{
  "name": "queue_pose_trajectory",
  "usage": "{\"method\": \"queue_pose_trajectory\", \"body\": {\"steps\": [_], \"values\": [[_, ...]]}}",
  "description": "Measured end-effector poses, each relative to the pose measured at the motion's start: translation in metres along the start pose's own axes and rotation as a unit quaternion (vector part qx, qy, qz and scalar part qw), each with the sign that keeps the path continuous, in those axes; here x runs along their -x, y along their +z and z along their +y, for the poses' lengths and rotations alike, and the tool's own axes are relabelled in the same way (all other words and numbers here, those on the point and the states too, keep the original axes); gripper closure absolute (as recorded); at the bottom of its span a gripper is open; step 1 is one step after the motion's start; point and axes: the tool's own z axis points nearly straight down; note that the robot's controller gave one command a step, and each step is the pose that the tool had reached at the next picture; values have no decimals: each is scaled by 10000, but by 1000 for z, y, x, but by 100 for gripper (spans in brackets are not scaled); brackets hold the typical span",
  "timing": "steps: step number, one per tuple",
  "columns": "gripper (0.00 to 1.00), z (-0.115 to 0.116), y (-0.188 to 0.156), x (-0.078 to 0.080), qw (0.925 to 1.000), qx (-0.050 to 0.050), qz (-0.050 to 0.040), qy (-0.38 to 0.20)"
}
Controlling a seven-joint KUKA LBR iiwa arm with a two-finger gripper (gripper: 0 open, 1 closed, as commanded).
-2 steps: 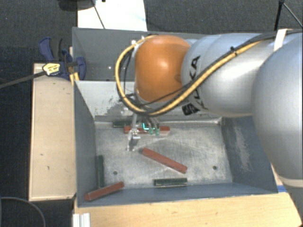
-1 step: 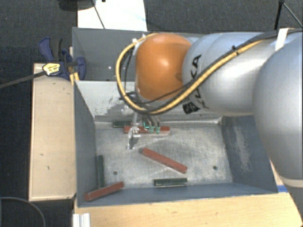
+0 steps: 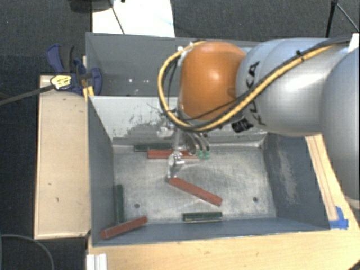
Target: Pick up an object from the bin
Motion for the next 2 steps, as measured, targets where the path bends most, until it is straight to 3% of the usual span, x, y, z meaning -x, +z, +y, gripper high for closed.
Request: {"method": "queue_pose_trajectory", "body": {"steps": [1, 2], "values": [[0, -21, 50, -3, 9999, -10, -38, -101], [0, -24, 92, -11, 9997, -12, 25, -234]]}}
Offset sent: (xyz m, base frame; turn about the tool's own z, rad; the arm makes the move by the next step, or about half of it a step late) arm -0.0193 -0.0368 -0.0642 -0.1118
